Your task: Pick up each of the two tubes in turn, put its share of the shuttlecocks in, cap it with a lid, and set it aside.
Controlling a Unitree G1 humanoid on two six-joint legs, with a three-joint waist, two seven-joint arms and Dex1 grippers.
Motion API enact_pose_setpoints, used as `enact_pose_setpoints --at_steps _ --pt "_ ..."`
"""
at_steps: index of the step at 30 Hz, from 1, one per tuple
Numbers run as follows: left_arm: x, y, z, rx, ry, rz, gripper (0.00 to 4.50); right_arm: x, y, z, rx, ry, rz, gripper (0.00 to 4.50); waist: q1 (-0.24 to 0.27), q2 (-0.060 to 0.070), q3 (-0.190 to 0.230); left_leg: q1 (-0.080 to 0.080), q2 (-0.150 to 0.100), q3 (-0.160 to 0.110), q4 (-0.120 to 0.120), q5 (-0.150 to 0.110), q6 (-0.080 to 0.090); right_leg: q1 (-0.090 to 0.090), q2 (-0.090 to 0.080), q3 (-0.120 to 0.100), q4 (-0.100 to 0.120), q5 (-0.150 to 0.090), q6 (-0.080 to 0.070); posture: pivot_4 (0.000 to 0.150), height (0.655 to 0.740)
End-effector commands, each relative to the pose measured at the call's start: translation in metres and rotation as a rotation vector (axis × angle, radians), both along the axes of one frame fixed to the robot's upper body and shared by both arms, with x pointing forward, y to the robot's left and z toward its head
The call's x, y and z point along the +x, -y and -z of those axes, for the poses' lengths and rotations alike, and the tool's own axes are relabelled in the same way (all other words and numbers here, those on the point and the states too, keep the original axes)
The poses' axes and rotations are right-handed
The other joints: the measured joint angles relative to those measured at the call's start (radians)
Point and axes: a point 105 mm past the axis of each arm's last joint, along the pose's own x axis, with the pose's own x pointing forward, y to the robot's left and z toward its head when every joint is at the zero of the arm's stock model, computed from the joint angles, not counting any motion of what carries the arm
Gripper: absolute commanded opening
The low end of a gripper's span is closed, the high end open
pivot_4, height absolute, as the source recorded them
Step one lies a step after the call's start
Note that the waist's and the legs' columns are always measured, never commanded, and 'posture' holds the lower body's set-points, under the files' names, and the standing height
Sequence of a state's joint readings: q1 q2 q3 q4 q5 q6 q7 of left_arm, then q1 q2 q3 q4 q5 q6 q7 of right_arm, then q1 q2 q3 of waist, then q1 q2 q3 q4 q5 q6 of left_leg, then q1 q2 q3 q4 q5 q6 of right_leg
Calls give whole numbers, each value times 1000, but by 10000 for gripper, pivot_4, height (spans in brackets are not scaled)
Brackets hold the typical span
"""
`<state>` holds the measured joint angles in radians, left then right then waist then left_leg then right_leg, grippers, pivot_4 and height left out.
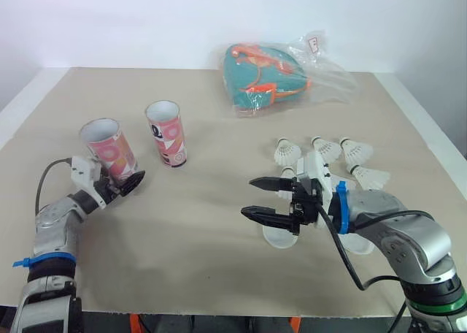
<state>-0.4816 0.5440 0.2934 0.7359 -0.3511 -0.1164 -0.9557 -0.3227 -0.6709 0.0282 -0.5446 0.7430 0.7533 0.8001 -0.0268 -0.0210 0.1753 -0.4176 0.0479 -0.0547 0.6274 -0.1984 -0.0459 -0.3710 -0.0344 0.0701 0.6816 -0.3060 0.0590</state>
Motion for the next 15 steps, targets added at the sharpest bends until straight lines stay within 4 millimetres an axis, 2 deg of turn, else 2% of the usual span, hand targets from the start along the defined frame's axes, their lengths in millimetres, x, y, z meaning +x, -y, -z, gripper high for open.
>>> enact_pose_setpoints --at_steps 1,5,15 --pt "2 1 0 34 2 21 45000 -2 2 -20 52 109 40 38526 0 0 0 0 0 0 0 0 0 0 0 0 0 0 0 1500 7400" --pt "4 3 -1 36 4 31 45000 6 4 -30 120 159 109 38526 0 0 0 0 0 0 0 0 0 0 0 0 0 0 0 1500 7400" --pt "7 11 -6 27 19 67 45000 12 -2 -34 145 167 125 38526 0 0 0 -1 0 -1 0 1 0 0 0 -1 0 0 0 1500 7400"
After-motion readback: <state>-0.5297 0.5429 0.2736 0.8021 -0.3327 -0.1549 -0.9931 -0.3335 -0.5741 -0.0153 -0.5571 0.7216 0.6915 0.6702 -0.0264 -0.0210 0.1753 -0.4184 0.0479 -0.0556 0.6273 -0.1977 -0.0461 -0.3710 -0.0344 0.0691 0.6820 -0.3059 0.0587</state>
